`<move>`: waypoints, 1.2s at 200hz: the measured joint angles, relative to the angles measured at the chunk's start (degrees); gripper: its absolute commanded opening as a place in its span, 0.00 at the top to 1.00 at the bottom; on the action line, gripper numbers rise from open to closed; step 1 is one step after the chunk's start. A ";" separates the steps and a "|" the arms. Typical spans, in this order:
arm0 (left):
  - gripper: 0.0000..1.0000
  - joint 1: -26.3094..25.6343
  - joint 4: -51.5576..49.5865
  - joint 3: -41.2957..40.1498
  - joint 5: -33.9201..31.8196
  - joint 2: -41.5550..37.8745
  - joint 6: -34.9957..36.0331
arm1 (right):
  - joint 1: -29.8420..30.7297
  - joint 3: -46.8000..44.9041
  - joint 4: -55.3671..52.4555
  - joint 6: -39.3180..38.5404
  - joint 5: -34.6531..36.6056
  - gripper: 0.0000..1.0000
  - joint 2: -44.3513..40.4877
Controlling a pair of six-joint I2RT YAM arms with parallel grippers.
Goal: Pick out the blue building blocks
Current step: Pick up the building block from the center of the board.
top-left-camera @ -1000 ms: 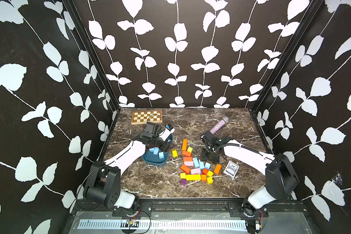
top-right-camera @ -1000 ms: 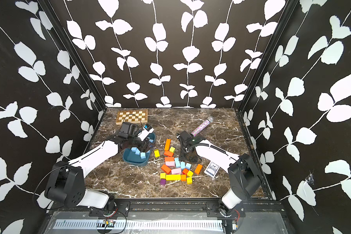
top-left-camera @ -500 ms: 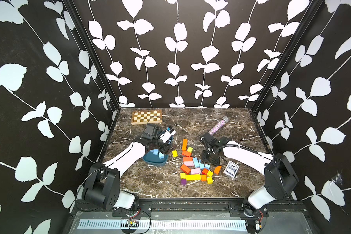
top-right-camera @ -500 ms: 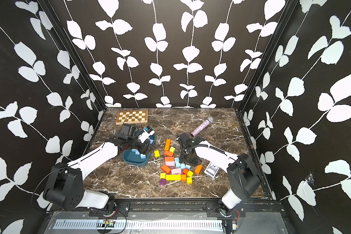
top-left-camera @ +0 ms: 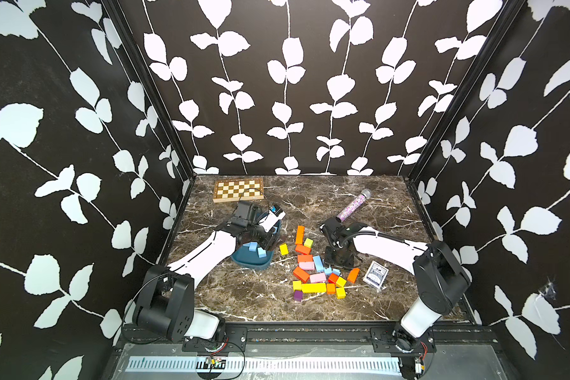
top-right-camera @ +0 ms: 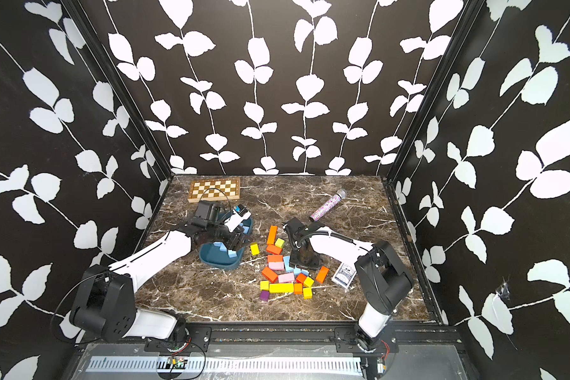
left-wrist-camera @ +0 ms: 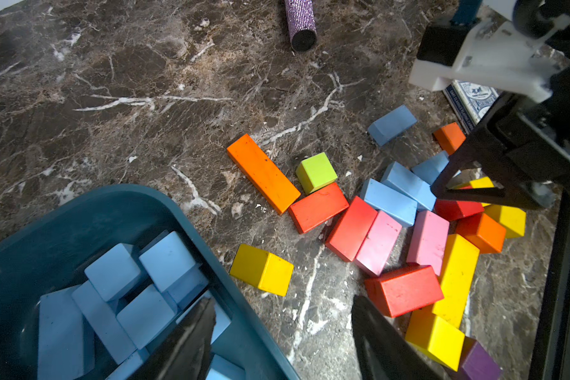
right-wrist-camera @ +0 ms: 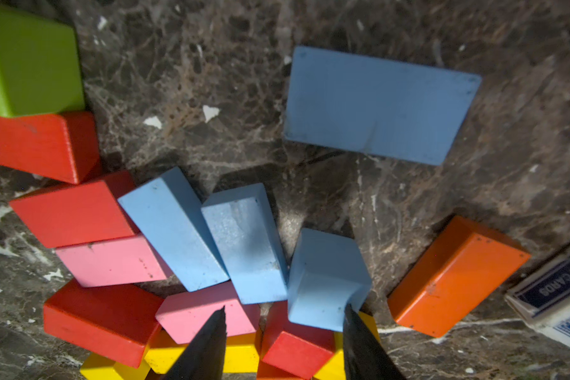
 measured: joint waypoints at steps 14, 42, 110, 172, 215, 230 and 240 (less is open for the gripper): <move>0.32 0.00 0.02 0.00 0.00 0.00 0.00 | 0.02 0.00 -0.11 0.70 0.39 0.45 0.02; 0.32 0.00 0.02 0.00 0.00 0.00 0.00 | 0.02 0.00 -0.48 2.19 2.12 0.45 0.26; 0.32 0.00 0.02 0.00 0.17 0.02 -0.02 | -0.55 -1.38 0.55 3.54 3.76 0.50 0.61; 0.33 0.00 0.02 0.00 0.37 0.11 0.00 | -1.31 -2.62 2.14 3.56 3.54 0.76 1.49; 0.31 0.00 -1.92 1.09 1.20 0.59 4.22 | -1.33 -2.95 1.92 2.97 4.50 0.82 -0.76; 0.31 0.00 -2.54 1.79 2.14 0.59 7.37 | -1.33 -2.95 1.97 2.38 4.92 0.84 -3.28; 0.31 0.00 -2.75 2.29 3.48 0.59 9.84 | -1.27 -2.89 2.45 1.86 4.94 0.85 -5.42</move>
